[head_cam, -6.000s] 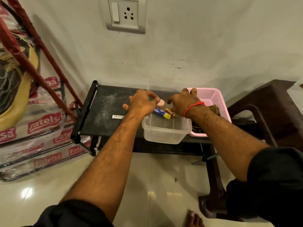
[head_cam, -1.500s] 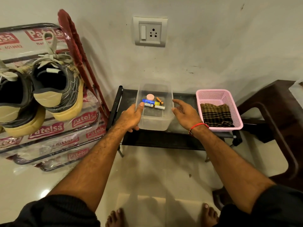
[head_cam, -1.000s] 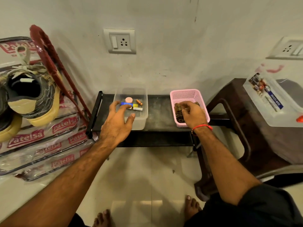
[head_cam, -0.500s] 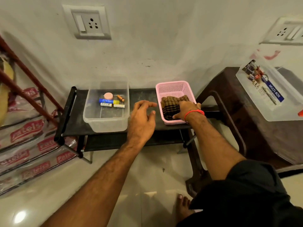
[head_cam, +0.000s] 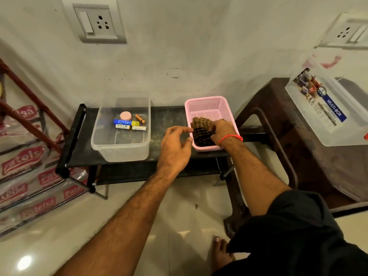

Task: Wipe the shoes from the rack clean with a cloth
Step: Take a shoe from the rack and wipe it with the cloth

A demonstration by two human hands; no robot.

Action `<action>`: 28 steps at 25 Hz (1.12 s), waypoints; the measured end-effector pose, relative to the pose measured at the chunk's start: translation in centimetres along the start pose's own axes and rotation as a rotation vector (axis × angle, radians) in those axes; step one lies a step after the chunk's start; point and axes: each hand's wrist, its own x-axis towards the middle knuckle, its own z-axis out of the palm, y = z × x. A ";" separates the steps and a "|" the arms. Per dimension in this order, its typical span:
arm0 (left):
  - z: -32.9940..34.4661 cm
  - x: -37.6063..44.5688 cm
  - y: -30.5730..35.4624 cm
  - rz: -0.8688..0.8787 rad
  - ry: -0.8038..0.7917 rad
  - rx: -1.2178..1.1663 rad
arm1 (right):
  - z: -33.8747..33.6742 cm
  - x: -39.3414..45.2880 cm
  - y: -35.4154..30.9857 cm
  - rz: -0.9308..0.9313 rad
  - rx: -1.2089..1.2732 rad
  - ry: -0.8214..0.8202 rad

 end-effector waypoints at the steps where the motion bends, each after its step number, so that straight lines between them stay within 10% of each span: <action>1: -0.4 0.2 -0.1 -0.003 0.006 0.003 | -0.5 -0.2 -0.1 0.025 0.115 0.048; 10: -4.4 -0.1 3.6 -0.473 -0.278 -0.730 | -7.2 -5.1 -4.5 0.163 1.472 -0.174; 16: -7.4 -1.0 5.3 -0.448 -0.114 -1.222 | -8.4 -11.3 -8.1 0.033 1.726 -0.336; 28: -14.1 -10.0 7.6 -0.251 0.109 -0.959 | -4.6 -24.6 -14.6 0.148 1.885 -0.372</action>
